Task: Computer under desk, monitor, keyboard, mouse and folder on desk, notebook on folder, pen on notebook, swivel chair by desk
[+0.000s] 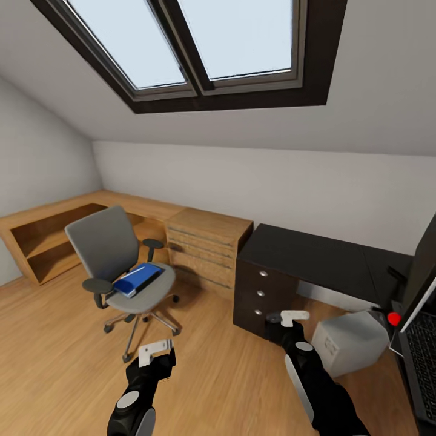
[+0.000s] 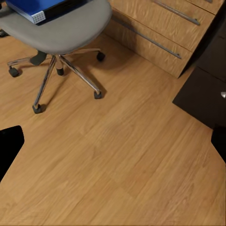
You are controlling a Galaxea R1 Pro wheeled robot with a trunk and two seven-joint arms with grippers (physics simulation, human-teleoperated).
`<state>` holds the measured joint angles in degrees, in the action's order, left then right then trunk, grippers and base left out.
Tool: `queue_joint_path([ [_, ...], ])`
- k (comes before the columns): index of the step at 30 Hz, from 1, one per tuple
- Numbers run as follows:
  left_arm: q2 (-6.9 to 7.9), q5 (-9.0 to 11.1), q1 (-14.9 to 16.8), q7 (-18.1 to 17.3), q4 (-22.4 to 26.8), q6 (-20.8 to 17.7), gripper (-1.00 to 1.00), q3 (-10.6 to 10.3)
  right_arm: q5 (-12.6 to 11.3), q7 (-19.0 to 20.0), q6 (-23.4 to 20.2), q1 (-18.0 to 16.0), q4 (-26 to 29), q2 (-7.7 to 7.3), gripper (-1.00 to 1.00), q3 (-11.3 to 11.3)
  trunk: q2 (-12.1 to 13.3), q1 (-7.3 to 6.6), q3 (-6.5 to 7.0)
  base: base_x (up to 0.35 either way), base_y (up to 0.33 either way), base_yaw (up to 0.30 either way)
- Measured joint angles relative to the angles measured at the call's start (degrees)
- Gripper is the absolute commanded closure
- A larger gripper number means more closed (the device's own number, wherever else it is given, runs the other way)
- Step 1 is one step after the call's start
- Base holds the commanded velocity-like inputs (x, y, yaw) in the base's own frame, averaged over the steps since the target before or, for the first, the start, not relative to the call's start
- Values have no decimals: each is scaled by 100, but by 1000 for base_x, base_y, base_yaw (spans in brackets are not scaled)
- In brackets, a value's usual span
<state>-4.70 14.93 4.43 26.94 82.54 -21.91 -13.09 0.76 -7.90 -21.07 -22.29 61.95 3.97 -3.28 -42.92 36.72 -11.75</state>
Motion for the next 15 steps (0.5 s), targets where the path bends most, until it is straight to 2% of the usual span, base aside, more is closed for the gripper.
queue_joint_path([
  [15,-2,-5,0,0,0,0,-100,0,0,-6,8,0,6,3,100,4,603,-330,270,339,0,0],
])
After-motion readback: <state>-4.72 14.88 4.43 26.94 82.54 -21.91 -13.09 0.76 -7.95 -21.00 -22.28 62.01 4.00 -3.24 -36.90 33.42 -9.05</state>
